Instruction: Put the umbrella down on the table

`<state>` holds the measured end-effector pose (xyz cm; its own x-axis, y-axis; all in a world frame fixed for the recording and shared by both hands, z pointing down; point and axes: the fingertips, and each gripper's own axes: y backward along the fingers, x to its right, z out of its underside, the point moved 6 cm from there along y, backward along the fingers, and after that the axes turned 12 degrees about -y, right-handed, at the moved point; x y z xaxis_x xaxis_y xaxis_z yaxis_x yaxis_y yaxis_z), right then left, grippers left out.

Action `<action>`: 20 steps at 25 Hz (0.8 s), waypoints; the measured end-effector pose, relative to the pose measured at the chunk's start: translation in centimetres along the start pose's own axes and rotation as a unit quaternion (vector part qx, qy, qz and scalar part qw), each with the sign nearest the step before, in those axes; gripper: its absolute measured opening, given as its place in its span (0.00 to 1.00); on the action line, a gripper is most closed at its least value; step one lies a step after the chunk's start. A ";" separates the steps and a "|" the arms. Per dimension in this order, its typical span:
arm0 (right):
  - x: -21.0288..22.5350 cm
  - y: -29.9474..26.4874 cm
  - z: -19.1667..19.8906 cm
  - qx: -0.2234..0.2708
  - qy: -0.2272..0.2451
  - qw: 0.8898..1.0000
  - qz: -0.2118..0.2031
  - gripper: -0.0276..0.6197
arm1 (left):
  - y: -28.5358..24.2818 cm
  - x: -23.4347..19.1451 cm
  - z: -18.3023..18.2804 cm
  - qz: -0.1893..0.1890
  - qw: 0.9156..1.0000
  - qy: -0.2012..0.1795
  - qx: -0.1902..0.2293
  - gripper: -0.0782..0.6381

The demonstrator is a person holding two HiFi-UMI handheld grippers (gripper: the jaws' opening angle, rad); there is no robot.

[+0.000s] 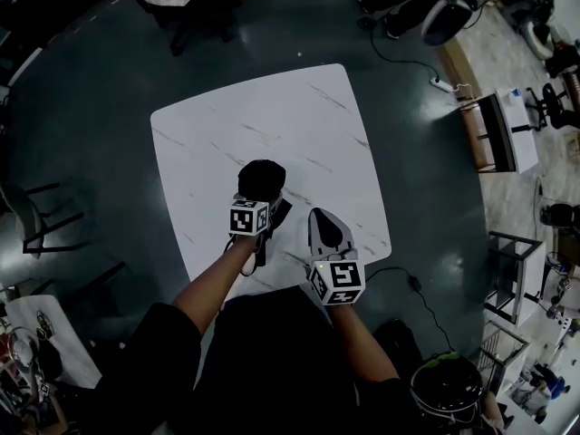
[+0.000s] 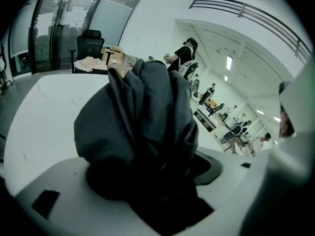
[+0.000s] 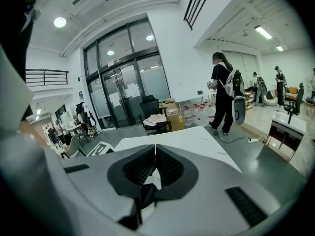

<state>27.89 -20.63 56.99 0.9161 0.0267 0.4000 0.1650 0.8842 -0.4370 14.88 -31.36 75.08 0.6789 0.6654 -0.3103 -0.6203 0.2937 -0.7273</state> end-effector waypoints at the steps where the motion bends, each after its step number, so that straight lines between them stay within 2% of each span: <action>1: 0.2 -0.6 0.2 -0.003 0.002 1.000 0.001 0.07 | -0.5 -0.2 0.1 -0.002 1.000 0.004 -0.008 0.58; 8: 1.5 -5.8 2.0 -0.034 -0.001 0.999 0.014 0.07 | -2.7 -1.2 0.8 -0.005 0.999 0.026 -0.045 0.58; 12: 2.6 -9.0 3.1 -0.065 -0.013 0.998 0.022 0.07 | -3.3 -1.5 1.3 -0.009 0.998 0.037 -0.049 0.58; 17: 3.4 -12.3 3.9 -0.112 -0.019 0.993 0.020 0.07 | -3.6 -1.4 1.3 -0.016 0.998 0.022 -0.053 0.58; 20: 3.4 -12.9 3.9 -0.124 -0.020 0.992 0.019 0.07 | -3.9 -1.3 1.5 -0.010 0.998 0.016 -0.052 0.61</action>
<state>27.43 -30.13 67.08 0.9089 0.0802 0.4092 0.2206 0.7402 -0.6351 15.84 -32.34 79.16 0.7040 0.6378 -0.3125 -0.5631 0.2331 -0.7928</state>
